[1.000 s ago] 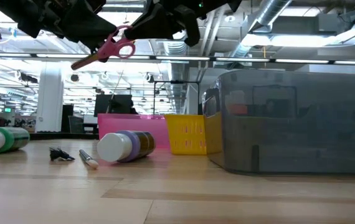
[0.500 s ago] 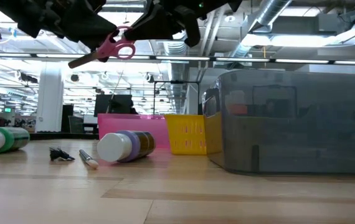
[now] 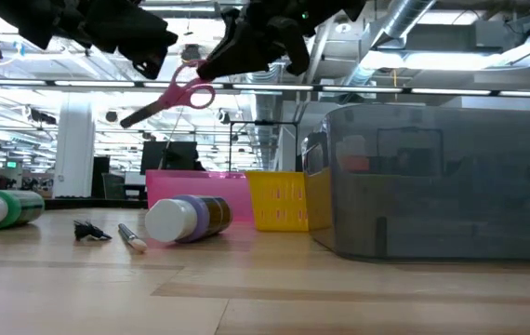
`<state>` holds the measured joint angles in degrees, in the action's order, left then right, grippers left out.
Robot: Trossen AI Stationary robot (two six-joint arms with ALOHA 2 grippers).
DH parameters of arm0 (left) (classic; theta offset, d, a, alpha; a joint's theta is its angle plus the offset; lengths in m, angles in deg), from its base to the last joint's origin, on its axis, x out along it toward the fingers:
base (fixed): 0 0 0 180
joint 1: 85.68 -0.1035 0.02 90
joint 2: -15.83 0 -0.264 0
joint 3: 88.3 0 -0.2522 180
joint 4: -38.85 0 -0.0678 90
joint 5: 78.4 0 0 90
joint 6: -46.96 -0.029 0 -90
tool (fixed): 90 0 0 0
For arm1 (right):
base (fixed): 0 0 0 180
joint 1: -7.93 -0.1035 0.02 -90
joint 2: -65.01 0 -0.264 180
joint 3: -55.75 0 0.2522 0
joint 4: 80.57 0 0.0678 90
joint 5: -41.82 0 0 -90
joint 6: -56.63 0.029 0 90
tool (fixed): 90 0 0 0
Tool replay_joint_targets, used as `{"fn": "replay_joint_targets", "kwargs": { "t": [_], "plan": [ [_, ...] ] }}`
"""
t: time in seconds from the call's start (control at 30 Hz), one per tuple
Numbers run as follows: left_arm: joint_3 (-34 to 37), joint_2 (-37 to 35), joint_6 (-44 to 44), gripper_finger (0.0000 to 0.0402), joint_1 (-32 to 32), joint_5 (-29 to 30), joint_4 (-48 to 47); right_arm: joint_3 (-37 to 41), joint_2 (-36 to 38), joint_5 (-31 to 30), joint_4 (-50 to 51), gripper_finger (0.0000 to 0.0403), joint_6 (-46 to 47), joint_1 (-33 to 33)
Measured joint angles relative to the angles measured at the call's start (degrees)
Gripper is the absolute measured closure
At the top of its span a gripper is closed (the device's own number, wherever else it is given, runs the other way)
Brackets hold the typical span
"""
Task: Pick & Place Paint Supplies
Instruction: Put the pink scissors into the black bin
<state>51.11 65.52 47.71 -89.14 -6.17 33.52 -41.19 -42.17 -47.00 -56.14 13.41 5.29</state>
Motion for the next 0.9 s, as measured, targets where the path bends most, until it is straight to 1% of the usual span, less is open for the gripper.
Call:
{"fn": "replay_joint_targets", "kwargs": {
  "t": [0.1, 0.3, 0.47, 0.6, 0.73, 0.83, 0.9],
  "plan": [
    [0.00, -1.87, -0.85, 0.0308, 0.00, 2.00, -2.16, -0.02, -0.02, -1.36, 0.39, 0.0389, 3.67, 0.26],
    [0.00, -4.96, -1.03, 0.0307, 0.02, 8.30, -5.71, -0.02, -0.02, -1.46, 3.37, 0.0389, 12.40, 0.55],
    [0.00, -6.29, -3.76, 0.0307, 0.02, 13.28, -6.25, -0.02, -0.02, -1.46, 5.39, 0.0389, 20.23, 0.20],
    [0.00, -6.32, -7.85, 0.0307, 0.01, 18.71, -0.95, -0.02, -0.02, -2.19, 6.27, 0.0389, 24.48, -0.13],
    [0.00, -6.33, -12.62, 0.0307, 0.00, 22.00, 6.00, 0.11, 1.69, -6.65, 8.55, 0.0389, 28.19, -0.41],
    [0.00, -6.33, -15.92, 0.0307, -0.04, 25.05, 10.12, 1.98, 6.03, -9.49, 7.60, 0.0389, 29.73, -0.76],
    [0.00, -6.37, -18.65, 0.0307, -0.22, 26.74, 12.10, 4.35, 10.01, -11.50, 5.24, 0.0389, 29.79, -0.76]
  ]
}}
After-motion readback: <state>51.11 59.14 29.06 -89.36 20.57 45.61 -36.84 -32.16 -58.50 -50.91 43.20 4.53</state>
